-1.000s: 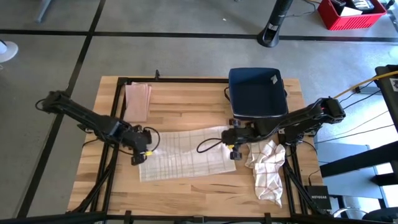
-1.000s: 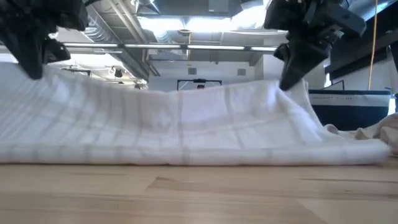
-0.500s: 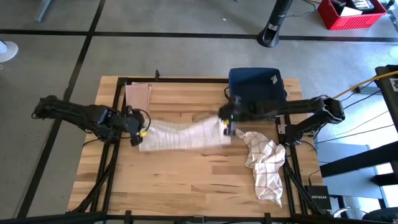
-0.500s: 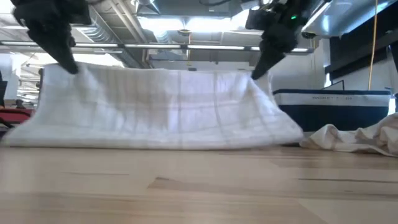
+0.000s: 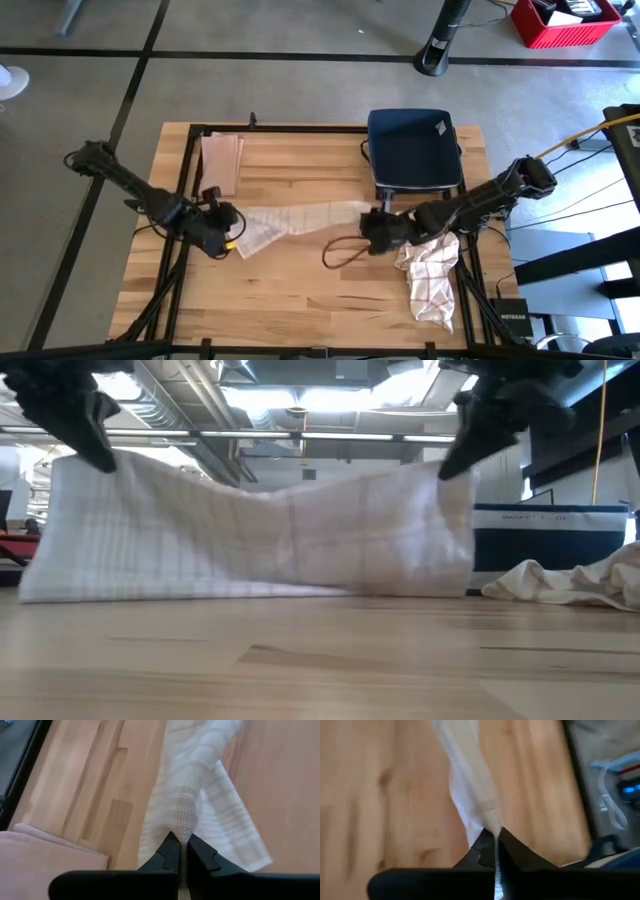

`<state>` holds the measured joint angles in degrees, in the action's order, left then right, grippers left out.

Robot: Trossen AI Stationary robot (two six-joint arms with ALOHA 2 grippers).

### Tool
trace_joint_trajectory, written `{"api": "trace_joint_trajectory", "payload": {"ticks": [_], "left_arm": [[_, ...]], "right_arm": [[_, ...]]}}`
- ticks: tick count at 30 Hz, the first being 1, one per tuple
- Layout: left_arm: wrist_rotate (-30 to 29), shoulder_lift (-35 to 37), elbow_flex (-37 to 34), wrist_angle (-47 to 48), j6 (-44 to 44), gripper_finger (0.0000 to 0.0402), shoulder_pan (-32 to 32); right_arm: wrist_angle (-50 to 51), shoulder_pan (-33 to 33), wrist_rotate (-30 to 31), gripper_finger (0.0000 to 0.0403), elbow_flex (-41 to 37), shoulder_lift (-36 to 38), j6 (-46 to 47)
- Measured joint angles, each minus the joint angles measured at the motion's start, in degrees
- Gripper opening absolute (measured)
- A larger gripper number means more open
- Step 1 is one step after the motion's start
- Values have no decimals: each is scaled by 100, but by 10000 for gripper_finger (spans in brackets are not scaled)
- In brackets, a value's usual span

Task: Fold towel
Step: Fold the white patterned towel

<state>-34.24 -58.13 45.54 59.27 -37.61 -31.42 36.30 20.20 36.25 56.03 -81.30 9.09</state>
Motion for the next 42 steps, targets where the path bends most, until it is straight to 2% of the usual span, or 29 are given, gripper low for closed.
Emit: {"api": "trace_joint_trajectory", "payload": {"ticks": [7,12,14,16,18,21,23,27,31,35,39,42], "left_arm": [[-48,-13,883,483,157,0,76],[-63,-4,1510,1361,256,8,410],[-227,1,1635,1722,503,9,611],[-637,7,1668,2043,765,5,837],[-1187,13,1668,2248,1016,2,1057],[-1855,12,1615,2146,1308,3,1186],[-1925,-26,1455,1753,1610,2,1020],[-1900,-353,862,736,1705,2,183],[-1452,-1034,302,192,966,2,-692],[-570,-1764,-72,-147,-68,2,-1285],[276,-2314,-196,-785,-573,3,-1572],[609,-2546,-197,-1324,-701,3,-1656]], "right_arm": [[-17,-241,-228,3,127,152,98],[21,-809,-995,3,479,243,-208],[112,-1081,-1183,3,668,243,-492],[98,-1416,-1232,3,827,245,-862],[125,-1739,-1089,3,960,245,-1217],[63,-2013,-438,3,1160,251,-1655],[4,-1894,-124,3,1170,258,-1883],[-550,-1235,-77,3,621,255,-1792],[-1115,-541,-448,2,-372,243,-965],[-1390,18,-1066,3,-1210,241,-69],[-1433,335,-1475,7,-1568,241,470],[-1487,431,-1796,4,-1598,241,732]]}}
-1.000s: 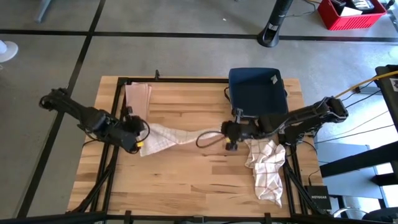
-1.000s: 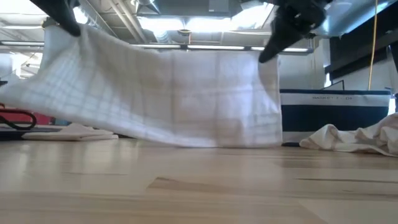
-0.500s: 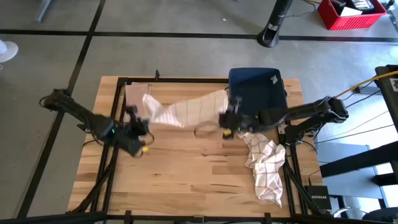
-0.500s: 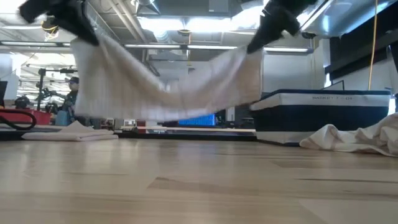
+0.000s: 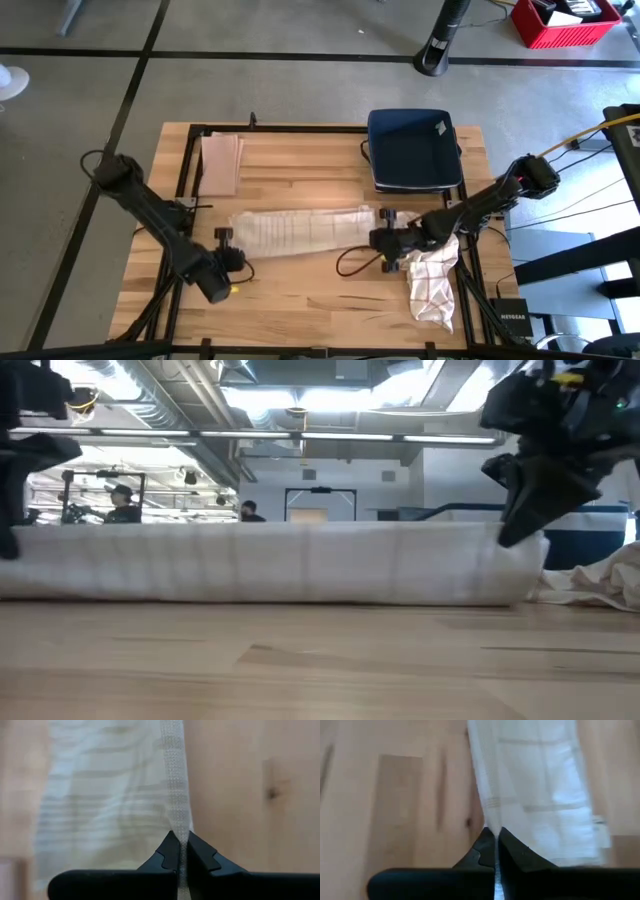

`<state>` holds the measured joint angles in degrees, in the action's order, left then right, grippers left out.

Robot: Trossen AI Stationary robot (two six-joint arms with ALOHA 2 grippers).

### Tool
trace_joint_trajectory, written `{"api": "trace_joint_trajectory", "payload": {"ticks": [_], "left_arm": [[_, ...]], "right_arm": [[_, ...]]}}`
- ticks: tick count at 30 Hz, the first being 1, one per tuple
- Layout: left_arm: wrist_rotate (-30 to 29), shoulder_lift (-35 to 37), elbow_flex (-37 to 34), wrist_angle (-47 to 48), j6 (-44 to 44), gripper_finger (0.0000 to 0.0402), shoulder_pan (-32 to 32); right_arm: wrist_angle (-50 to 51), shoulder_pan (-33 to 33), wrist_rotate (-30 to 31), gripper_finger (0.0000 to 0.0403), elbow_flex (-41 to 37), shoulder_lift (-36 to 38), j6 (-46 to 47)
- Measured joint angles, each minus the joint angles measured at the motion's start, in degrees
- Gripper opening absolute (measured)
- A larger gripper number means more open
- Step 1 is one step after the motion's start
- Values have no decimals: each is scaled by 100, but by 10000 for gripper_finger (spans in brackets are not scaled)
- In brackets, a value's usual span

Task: Fold towel
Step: Fold the white patterned towel

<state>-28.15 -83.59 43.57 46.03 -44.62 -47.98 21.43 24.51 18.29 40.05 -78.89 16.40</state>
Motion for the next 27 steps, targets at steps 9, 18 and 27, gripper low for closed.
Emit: {"api": "trace_joint_trajectory", "payload": {"ticks": [9,18,27], "left_arm": [[574,-156,-6,-715,-399,10,8],[2392,-76,83,-829,-1369,116,95],[2598,735,473,-461,-1036,146,642]], "right_arm": [[-287,66,-743,59,-11,-2,516],[395,61,-1338,159,332,-10,885],[297,-242,-589,194,1118,-5,-95]]}}
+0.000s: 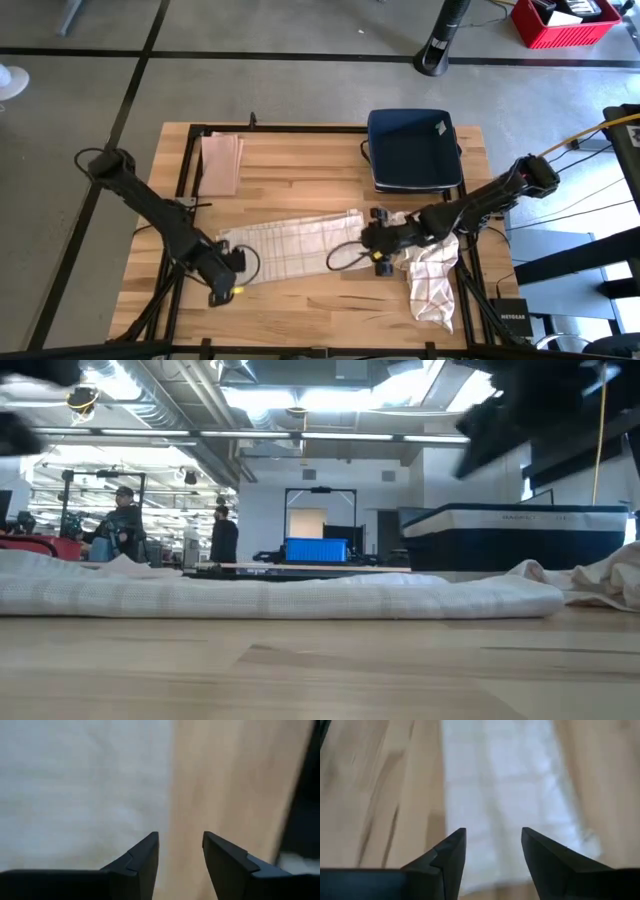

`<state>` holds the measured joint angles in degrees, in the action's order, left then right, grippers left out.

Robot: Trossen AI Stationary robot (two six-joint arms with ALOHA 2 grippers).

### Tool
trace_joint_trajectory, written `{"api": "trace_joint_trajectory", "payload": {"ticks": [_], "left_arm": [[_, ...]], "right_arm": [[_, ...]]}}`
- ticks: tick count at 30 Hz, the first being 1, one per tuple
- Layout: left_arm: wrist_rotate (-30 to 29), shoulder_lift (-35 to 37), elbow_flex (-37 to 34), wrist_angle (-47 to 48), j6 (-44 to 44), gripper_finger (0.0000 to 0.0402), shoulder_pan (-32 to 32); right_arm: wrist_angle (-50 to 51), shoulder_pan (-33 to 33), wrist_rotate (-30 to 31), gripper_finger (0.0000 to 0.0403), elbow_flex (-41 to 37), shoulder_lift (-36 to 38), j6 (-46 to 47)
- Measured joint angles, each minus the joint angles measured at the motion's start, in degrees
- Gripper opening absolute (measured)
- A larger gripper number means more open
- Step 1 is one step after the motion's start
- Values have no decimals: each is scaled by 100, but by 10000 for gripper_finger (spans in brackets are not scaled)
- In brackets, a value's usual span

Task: Fold towel
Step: Fold the white patterned towel

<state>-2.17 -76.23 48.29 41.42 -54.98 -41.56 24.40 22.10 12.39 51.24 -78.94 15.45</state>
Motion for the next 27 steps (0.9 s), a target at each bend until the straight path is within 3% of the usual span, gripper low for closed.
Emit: {"api": "trace_joint_trajectory", "payload": {"ticks": [6,11,18,23,27], "left_arm": [[-2898,650,-309,168,-35,139,-7],[-3855,658,-884,140,-246,140,40],[-3486,556,-1707,137,-1485,140,65],[-2629,558,-2180,126,-1942,140,63],[-2611,581,-2469,67,-2424,140,61]], "right_arm": [[-1524,-506,154,188,-433,-404,-616],[-2236,-862,95,186,-626,-1134,-927],[-2441,-1307,-2,186,-622,-2026,-950],[-1930,-1426,16,186,-587,-2065,-925],[-2040,-1424,7,186,-599,-2068,-925]]}}
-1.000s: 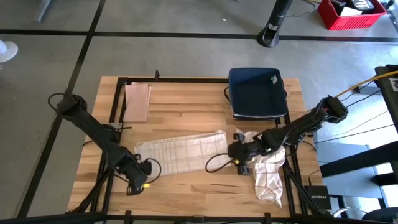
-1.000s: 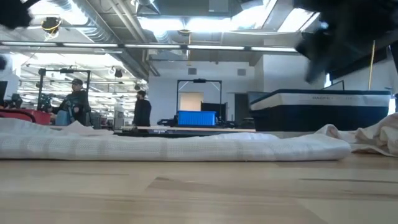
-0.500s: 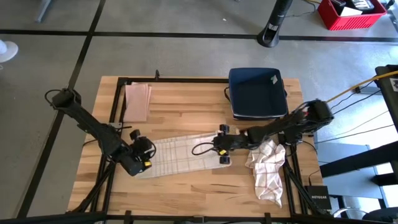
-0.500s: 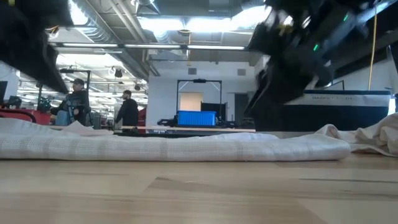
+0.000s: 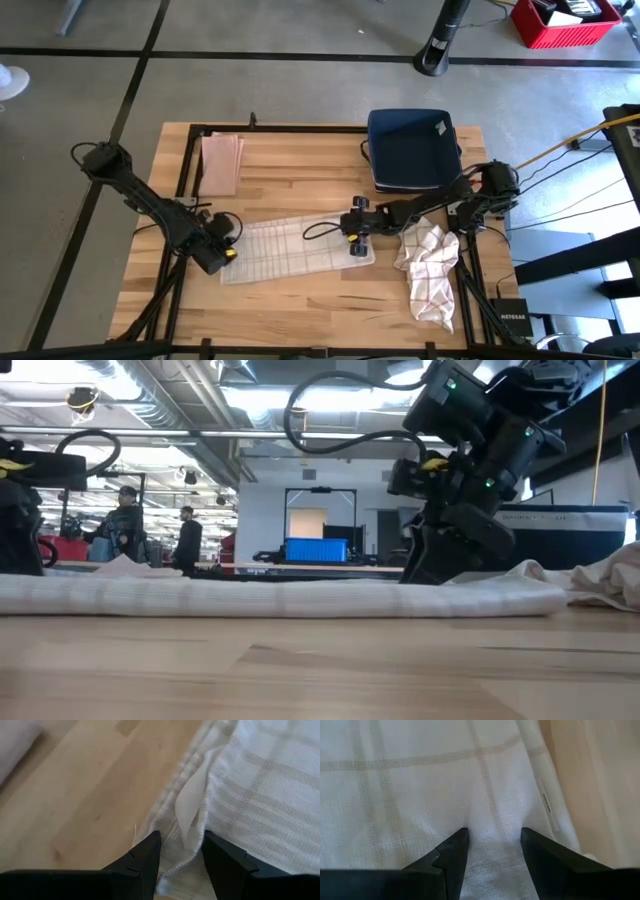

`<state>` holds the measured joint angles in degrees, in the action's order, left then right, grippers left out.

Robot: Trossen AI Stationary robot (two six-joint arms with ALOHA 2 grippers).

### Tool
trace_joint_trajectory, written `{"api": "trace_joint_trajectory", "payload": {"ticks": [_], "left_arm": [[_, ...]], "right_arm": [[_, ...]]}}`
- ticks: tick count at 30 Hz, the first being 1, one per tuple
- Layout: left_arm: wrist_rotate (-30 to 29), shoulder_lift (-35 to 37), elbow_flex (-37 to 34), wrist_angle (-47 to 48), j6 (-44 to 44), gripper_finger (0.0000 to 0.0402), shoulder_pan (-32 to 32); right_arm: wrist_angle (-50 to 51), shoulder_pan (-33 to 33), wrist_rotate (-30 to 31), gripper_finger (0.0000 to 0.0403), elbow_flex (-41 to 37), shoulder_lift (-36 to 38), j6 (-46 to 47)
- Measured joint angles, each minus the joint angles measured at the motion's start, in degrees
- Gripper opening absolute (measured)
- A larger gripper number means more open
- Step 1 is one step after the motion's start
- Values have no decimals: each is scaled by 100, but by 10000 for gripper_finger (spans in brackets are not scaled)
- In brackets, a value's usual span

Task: Fold towel
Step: Fold the white patterned towel

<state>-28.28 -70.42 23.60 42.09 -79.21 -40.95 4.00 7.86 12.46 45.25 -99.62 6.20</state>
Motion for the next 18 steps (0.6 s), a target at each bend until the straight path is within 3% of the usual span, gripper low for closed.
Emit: {"api": "trace_joint_trajectory", "payload": {"ticks": [5,11,14,18], "left_arm": [[35,59,137,150,83,140,20],[182,376,950,582,806,140,22],[-137,498,1261,464,1100,140,50],[-927,523,1315,-719,1989,140,214]], "right_arm": [[76,-2,-9,186,104,25,212],[619,-4,-487,186,662,360,862],[1362,0,-737,186,968,518,1352],[2214,52,-900,186,1154,876,2243]]}}
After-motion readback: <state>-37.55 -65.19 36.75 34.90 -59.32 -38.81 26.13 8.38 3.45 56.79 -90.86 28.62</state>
